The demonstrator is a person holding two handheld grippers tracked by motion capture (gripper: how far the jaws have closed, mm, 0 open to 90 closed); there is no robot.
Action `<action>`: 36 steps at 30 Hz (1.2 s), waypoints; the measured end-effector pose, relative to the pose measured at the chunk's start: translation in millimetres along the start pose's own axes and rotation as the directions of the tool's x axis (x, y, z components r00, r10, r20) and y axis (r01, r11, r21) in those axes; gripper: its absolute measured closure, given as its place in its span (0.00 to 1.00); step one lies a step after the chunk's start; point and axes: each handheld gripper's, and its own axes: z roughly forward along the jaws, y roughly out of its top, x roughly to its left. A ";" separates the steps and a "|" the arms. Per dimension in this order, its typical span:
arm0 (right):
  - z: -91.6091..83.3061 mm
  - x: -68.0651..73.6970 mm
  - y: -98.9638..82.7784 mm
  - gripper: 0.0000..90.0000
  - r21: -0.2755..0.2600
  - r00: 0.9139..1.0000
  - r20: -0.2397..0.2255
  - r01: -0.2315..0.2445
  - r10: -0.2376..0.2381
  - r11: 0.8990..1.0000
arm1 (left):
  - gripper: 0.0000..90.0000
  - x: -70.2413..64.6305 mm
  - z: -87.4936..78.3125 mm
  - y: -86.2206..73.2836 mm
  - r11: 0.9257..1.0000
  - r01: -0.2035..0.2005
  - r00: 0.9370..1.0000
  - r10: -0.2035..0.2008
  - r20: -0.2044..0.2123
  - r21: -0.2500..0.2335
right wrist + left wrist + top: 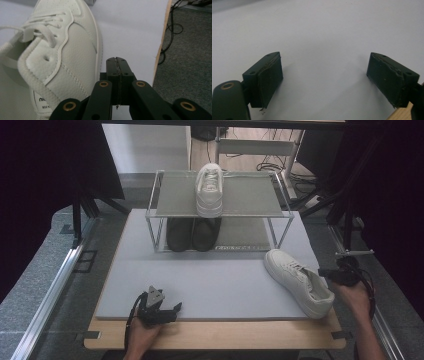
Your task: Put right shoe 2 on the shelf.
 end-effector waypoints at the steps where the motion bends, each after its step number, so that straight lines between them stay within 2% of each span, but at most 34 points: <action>1: 1.3 -0.2 -0.4 1.00 0.008 1.000 -0.007 -0.002 0.002 1.000 | 0.15 0.0 0.0 0.0 1.000 0.000 1.000 0.000 0.000 0.000; 9: 9.6 1.3 0.7 1.00 0.040 0.995 -0.099 0.003 0.001 0.999 | 0.15 0.0 0.0 0.0 1.000 0.000 1.000 0.000 0.000 0.000; 17: 10.8 3.6 0.6 1.00 0.042 0.994 -0.111 -0.003 0.008 0.999 | 0.15 0.1 0.0 0.0 1.000 0.000 1.000 0.000 0.000 0.000; 23: 10.3 9.8 0.4 1.00 0.044 0.996 -0.089 0.013 -0.009 0.999 | 0.15 0.1 0.0 0.0 1.000 0.000 1.000 0.000 0.000 0.000; 36: 15.8 27.5 0.8 1.00 0.037 0.990 -0.136 0.032 -0.027 0.999 | 0.15 0.0 0.0 0.0 1.000 0.000 1.000 0.000 0.000 0.000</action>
